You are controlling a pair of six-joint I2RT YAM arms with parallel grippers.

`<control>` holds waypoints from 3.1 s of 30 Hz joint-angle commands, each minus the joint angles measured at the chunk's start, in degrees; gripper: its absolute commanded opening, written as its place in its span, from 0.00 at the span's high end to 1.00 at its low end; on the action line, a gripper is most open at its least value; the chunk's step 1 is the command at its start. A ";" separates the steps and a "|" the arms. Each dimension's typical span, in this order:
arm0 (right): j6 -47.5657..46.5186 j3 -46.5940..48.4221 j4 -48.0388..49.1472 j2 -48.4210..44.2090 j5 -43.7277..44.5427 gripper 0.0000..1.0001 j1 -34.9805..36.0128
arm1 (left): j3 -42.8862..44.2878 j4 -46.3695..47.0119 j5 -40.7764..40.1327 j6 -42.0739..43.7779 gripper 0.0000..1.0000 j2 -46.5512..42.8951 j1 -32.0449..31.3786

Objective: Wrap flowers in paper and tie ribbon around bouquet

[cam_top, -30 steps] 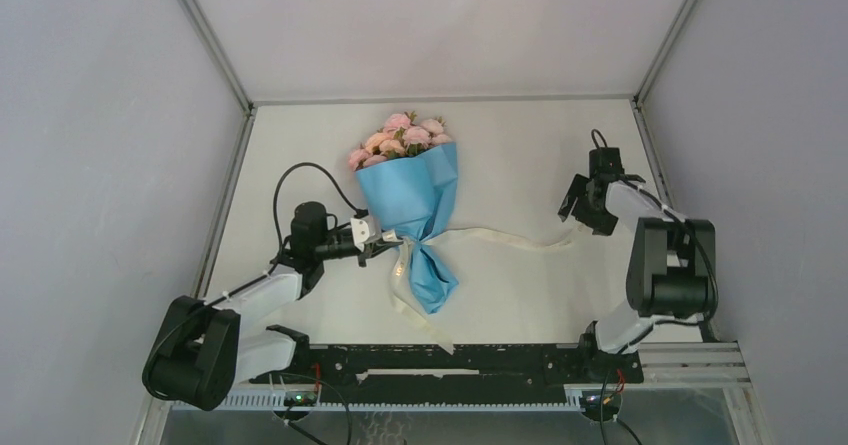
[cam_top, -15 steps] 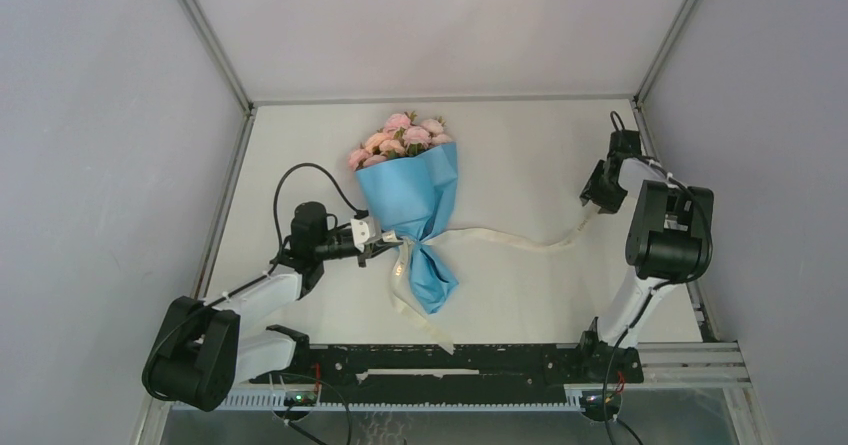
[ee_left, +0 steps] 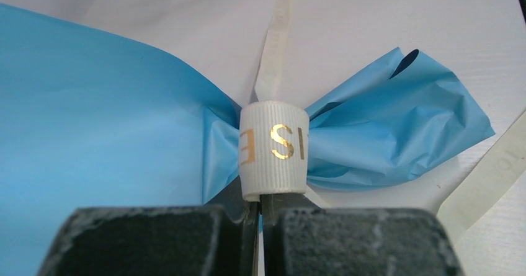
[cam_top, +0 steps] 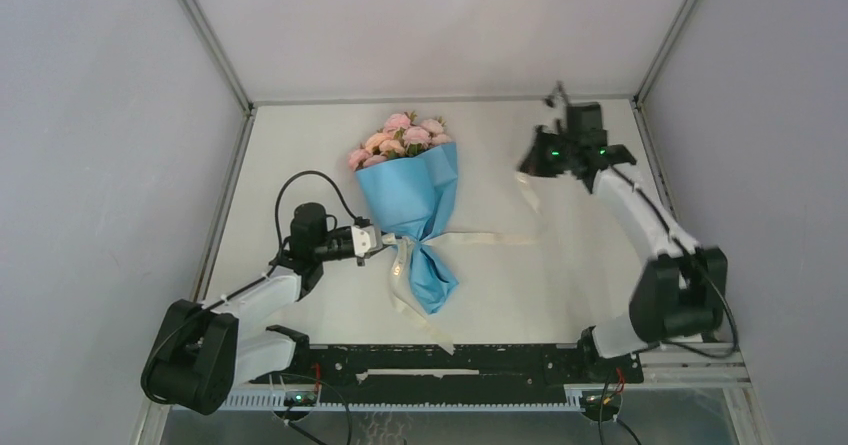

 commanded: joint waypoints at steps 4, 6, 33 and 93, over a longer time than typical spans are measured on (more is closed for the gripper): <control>10.27 2.73 26.29 -12.82 -9.11 1.00 34.95 | -2.91 0.17 1.75 7.05 1.00 -3.25 -0.57; 13.71 6.16 30.70 -7.48 -4.72 1.00 39.18 | -3.58 0.10 1.94 7.72 1.00 -4.34 -0.66; -2.27 19.14 19.87 7.58 -17.27 0.02 41.06 | -2.63 -3.28 0.89 1.77 1.00 -8.46 -1.38; -17.07 -5.74 36.73 8.87 -28.10 1.00 43.13 | 20.04 -59.59 -38.60 68.66 0.35 13.88 10.44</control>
